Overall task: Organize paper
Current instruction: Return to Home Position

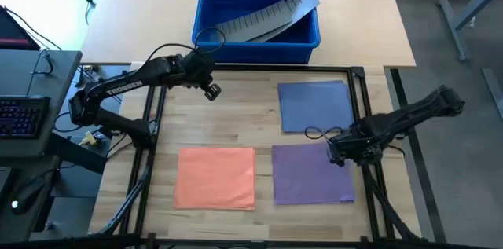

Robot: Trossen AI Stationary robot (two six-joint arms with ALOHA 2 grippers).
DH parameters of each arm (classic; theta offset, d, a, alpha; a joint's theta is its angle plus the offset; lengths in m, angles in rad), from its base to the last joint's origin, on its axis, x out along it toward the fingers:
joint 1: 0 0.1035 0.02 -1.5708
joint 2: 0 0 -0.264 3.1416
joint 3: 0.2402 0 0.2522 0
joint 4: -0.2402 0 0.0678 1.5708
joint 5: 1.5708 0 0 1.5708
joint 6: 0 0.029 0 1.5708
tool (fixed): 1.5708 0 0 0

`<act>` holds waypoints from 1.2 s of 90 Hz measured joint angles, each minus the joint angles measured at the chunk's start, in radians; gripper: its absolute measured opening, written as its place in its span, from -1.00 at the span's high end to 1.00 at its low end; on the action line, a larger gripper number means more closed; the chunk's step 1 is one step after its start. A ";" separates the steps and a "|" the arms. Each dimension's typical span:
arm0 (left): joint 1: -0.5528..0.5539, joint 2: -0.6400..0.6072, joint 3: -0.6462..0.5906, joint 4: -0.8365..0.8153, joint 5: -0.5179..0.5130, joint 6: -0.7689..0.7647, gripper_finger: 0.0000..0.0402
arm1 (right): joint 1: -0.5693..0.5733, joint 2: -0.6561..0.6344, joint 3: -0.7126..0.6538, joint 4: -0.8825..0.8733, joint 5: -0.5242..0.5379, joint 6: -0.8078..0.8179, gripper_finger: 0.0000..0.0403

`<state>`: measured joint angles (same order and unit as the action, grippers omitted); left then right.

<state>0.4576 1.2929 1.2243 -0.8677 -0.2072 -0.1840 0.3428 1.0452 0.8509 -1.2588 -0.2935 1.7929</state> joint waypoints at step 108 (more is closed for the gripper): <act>0.248 -1.110 -0.889 0.750 0.580 -0.309 1.00 | -0.769 -0.731 -0.805 1.576 0.296 -1.094 0.02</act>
<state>0.7055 0.1826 0.3358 -0.1177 0.3725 -0.4928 -0.4257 0.3144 0.0455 0.3168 0.0030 0.6989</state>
